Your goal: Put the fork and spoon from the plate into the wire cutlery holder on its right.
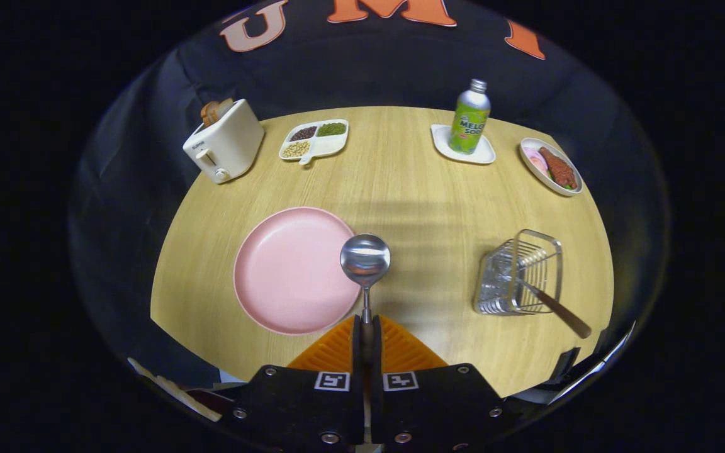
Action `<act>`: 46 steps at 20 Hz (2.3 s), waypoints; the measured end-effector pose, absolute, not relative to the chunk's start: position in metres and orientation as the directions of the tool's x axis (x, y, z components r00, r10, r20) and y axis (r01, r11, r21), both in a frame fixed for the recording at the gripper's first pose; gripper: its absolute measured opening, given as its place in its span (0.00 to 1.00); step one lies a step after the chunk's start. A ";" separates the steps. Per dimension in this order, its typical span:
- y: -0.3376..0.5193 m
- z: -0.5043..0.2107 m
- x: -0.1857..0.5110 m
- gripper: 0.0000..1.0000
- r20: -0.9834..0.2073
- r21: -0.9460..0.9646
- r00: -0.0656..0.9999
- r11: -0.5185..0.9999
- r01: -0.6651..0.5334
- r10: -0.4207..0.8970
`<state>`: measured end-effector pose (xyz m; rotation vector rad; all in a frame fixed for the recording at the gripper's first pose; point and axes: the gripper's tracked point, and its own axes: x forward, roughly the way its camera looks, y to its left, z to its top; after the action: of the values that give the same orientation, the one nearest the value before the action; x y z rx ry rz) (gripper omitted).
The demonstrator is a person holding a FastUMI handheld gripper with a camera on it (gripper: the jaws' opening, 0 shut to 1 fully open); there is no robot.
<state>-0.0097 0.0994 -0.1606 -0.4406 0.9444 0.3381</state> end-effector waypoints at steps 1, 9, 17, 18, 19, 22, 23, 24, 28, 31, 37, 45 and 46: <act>0.088 -0.150 -0.005 0.05 -0.830 -0.234 0.554 0.859 -0.455 0.067; 0.014 -0.090 0.022 0.05 -0.854 -0.278 0.520 0.869 -0.410 -0.028; -0.044 -0.085 0.046 0.05 -0.906 -0.331 0.397 0.828 -0.453 -0.145; -0.045 -0.089 0.047 0.05 -0.916 -0.325 0.373 0.824 -0.464 -0.151; -0.044 -0.094 0.050 0.05 -0.923 -0.320 0.354 0.819 -0.477 -0.154; -0.045 -0.105 0.059 0.05 -0.932 -0.328 0.308 0.798 -0.505 -0.188; -0.043 -0.108 0.061 0.05 -0.936 -0.327 0.291 0.792 -0.516 -0.197; -0.041 -0.112 0.061 0.05 -0.942 -0.319 0.269 0.783 -0.534 -0.200; -0.043 -0.123 0.065 0.05 -0.939 -0.342 0.228 0.737 -0.582 -0.256; -0.040 -0.129 0.074 0.06 -0.936 -0.351 0.233 0.729 -0.588 -0.263; -0.023 -0.115 0.088 0.66 -0.934 -0.317 0.323 0.764 -0.563 -0.149; 0.023 0.001 0.112 1.00 -0.639 -0.269 0.759 0.888 -0.374 0.126; 0.032 0.023 0.105 1.00 -0.579 -0.248 0.799 0.898 -0.364 0.164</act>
<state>0.1050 0.0317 0.0230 -0.3613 0.5812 0.2899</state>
